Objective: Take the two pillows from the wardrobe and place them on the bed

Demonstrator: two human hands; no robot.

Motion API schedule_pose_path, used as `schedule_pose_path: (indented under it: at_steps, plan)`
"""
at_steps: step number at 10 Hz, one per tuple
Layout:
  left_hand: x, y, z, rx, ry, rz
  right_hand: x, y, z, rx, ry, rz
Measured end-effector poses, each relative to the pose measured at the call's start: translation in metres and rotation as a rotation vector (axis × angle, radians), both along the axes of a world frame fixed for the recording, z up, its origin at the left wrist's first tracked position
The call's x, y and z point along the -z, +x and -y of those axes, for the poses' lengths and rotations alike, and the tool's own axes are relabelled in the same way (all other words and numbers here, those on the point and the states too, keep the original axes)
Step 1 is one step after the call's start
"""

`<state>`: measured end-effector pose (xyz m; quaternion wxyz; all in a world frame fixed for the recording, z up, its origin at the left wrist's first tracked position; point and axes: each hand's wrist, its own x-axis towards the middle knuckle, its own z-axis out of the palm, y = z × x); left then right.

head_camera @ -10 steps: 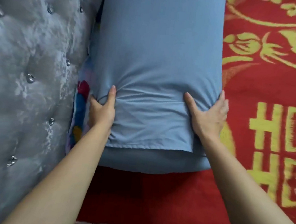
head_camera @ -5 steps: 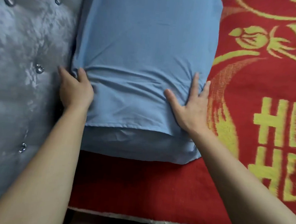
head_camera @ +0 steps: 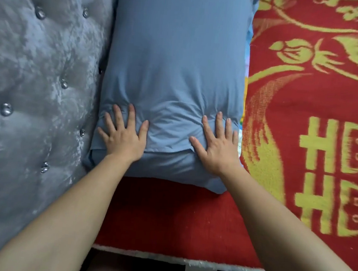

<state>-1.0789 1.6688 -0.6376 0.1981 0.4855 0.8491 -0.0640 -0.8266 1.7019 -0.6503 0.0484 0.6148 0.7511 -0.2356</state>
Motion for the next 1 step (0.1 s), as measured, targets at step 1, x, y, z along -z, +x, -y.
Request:
schedule_pose_path:
  at_steps: [1]
  plan:
    - [-0.0372,0.0022,-0.0031,0.033,-0.021,-0.041,-0.0362,0.0073,-0.008,-0.073,-0.005,0.023]
